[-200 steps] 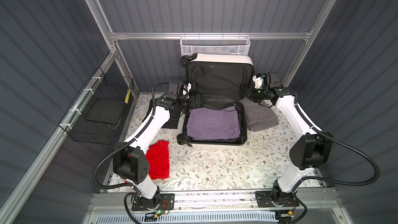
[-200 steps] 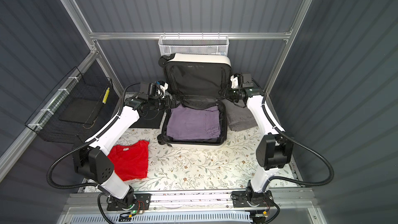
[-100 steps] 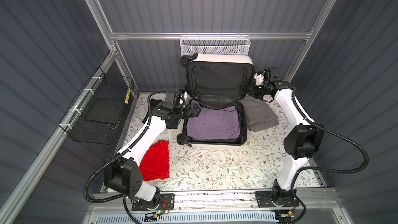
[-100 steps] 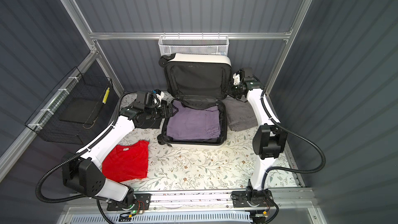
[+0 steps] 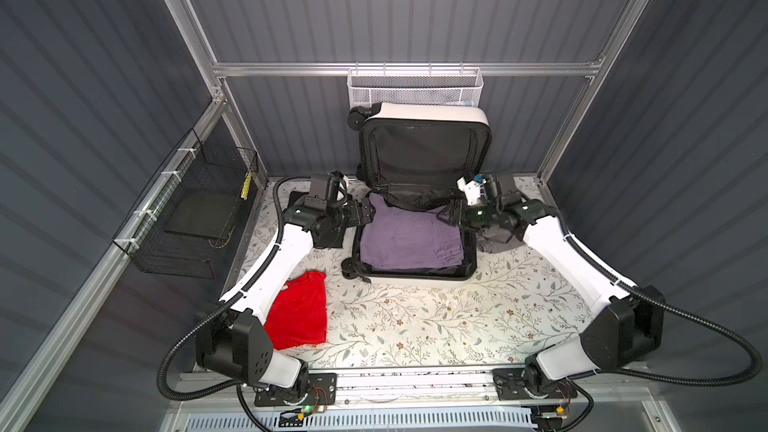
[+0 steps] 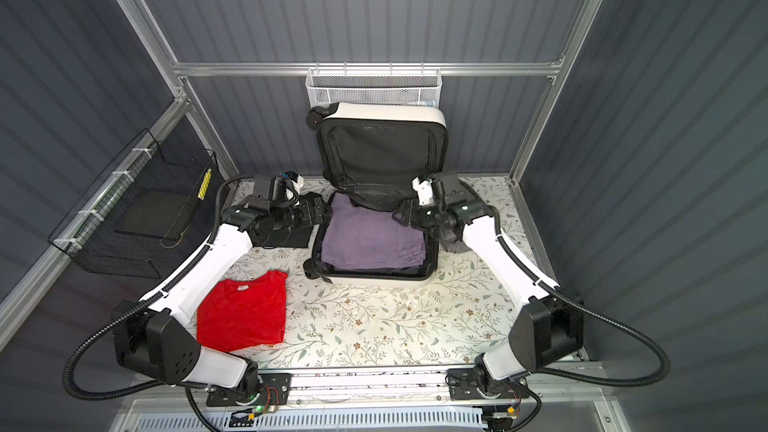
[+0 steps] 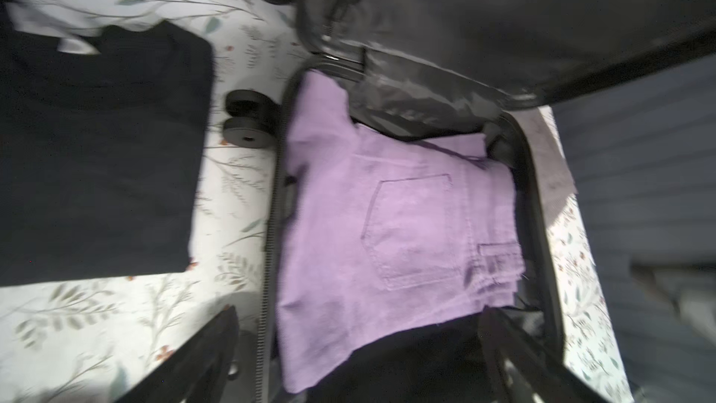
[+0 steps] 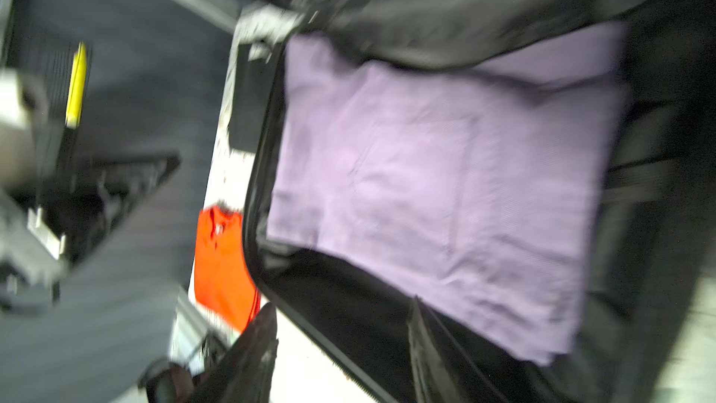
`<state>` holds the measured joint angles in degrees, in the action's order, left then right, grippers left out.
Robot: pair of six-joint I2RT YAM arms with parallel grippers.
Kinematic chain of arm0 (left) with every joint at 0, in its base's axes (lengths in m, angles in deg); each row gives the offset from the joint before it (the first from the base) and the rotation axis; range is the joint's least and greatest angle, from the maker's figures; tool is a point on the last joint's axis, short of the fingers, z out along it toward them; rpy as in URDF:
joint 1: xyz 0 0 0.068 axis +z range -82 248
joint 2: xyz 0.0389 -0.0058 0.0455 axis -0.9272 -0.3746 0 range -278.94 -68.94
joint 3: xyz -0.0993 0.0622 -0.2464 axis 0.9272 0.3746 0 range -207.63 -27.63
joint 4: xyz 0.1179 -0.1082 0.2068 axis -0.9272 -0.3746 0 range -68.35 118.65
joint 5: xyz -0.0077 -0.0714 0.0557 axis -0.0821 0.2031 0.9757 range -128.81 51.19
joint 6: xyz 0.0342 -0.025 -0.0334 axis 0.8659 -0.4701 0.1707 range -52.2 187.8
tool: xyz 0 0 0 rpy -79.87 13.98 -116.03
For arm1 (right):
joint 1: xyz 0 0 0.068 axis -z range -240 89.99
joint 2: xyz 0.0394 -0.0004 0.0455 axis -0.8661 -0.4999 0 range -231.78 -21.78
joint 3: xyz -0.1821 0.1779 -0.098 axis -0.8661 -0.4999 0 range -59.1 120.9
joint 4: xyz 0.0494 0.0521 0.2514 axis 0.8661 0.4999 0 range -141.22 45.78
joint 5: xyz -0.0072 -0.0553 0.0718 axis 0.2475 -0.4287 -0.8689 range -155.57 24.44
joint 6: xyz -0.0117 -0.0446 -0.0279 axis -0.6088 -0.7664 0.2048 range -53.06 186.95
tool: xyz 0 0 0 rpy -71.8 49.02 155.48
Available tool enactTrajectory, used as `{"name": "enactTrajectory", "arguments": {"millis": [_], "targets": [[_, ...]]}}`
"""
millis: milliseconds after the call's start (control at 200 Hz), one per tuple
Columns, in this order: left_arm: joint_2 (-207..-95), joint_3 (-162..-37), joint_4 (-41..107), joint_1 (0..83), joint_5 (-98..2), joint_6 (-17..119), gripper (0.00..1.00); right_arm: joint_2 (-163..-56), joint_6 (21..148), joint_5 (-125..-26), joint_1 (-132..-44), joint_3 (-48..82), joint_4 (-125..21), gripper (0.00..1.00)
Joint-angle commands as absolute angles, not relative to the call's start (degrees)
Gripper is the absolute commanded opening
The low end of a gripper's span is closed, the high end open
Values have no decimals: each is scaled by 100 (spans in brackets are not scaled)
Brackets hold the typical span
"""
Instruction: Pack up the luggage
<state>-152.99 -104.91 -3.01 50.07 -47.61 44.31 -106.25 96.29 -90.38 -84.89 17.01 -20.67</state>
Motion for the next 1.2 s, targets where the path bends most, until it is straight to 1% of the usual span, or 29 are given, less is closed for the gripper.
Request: {"name": "enactTrajectory", "arguments": {"millis": [0, 80, 105, 185, 215, 300, 445, 630, 835, 1000, 1196], "targets": [[-15177, -10756, -710, 5258, -4559, 4774, 100, -10414, 9997, -8878, -9194, 1247, -2483, 57], [-15236, -10814, -794, 5567, -4638, 4849, 100, -10366, 10271, -8758, -9833, 989, -2774, 58], [-15271, -11041, -814, 5674, -4699, 4853, 100, -10376, 10340, -8695, -10041, 945, -2845, 58], [-15349, -11190, -820, 5937, -4801, 4872, 100, -10551, 10570, -8543, -10715, 914, -3130, 59], [-15385, -11259, -833, 6009, -4836, 4875, 100, -10673, 10641, -8315, -10966, 944, -3234, 60], [-15500, -11455, -870, 6166, -4871, 4885, 100, -11134, 10786, -8134, -11569, 1167, -3373, 61], [-15685, -11759, -954, 6341, -4966, 4922, 100, -11976, 10966, -8048, -12240, 1680, -3590, 64], [-15931, -12060, -1032, 6456, -5006, 4999, 100, -12995, 11313, -8243, -12616, 2304, -3884, 65], [-16104, -12336, -1137, 6506, -5007, 5087, 100, -13837, 11597, -8041, -12870, 2944, -3879, 65], [-16156, -12489, -1185, 6552, -5015, 5116, 100, -14331, 11885, -7730, -12995, 3316, -3828, 65], [-16184, -12598, -1187, 6631, -5032, 5119, 100, -14697, 12272, -7484, -13027, 3402, -3938, 65]]}}
